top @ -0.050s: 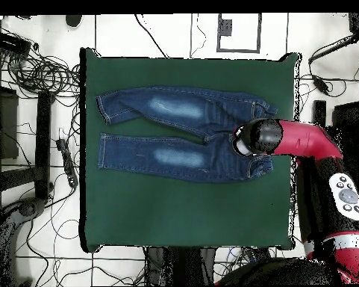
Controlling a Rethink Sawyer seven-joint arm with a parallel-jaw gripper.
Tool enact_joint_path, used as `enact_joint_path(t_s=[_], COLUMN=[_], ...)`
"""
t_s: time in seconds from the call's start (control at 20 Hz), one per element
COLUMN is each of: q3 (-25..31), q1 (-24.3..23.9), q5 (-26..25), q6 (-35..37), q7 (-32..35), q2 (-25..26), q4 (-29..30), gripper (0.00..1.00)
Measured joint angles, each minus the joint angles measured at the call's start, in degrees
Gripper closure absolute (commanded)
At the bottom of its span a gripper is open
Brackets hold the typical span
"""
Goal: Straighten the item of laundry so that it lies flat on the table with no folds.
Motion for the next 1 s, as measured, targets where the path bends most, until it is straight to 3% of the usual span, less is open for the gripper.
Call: enact_joint_path(t_s=[0.4, 1.0], q3=[1.4, 6.4], q1=[-1.5, -7.0], q5=[-0.1, 0.0], q6=[-2.7, -3.3], q7=[0.0, 0.0], q2=[2.8, 3.1], q4=[0.5, 2.6], gripper=[1.0, 1.0])
